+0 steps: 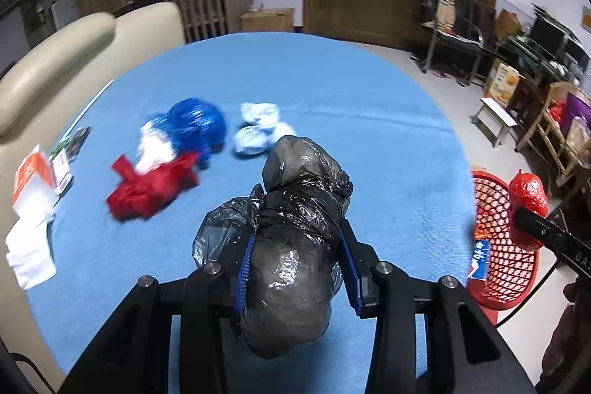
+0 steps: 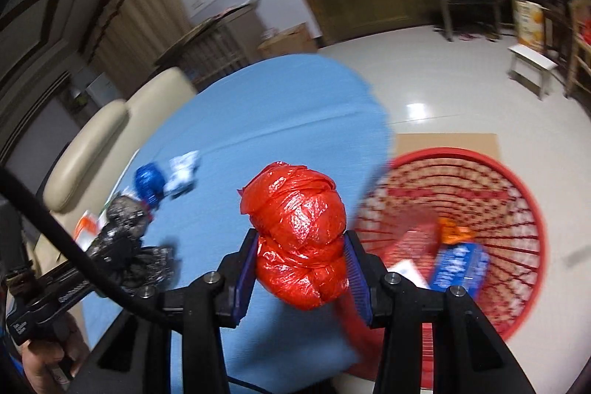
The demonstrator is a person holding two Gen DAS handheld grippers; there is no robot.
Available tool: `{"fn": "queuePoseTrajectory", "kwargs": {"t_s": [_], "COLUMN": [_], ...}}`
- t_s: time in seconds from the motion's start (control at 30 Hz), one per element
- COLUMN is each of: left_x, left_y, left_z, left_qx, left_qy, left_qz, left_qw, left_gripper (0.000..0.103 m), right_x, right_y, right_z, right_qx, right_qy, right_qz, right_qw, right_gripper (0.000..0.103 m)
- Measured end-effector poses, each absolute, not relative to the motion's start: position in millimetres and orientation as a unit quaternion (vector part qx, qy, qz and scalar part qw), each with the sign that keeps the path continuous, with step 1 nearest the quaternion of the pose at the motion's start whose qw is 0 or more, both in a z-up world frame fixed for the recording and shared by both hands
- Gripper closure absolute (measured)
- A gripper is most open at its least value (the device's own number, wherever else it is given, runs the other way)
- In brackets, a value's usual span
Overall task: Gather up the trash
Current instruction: 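Carry the red bag in the right gripper over the basket and release it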
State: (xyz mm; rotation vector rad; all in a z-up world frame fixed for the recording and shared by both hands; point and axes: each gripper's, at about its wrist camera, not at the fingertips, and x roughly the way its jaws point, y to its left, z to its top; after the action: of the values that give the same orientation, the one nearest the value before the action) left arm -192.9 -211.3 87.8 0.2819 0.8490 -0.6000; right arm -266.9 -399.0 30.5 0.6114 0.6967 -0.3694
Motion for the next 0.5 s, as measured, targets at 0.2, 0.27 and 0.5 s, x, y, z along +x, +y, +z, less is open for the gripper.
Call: {"fn": "queuePoseTrajectory", "kwargs": {"t_s": [0.2, 0.27, 0.5], "left_x": [-209.0, -214.8, -234.1], "left_y": [-241.8, -252.9, -285.9], "left_z": [93.6, 95.6, 100.5], "left_qx": [0.144, 0.148, 0.161], "left_qy": [0.395, 0.391, 0.38], "left_qz": [-0.319, -0.331, -0.365], "left_qw": [0.85, 0.846, 0.835], "left_gripper": [0.06, 0.06, 0.06], "right_x": [-305.0, -314.4, -330.9], "right_y": [-442.6, -453.9, -471.2], "right_z": [23.6, 21.0, 18.9], "right_qx": [0.313, 0.319, 0.325], "right_qy": [0.326, 0.325, 0.319], "right_qz": [-0.237, -0.252, -0.275], "right_qw": [0.86, 0.854, 0.846], "right_gripper": [0.055, 0.055, 0.055]}}
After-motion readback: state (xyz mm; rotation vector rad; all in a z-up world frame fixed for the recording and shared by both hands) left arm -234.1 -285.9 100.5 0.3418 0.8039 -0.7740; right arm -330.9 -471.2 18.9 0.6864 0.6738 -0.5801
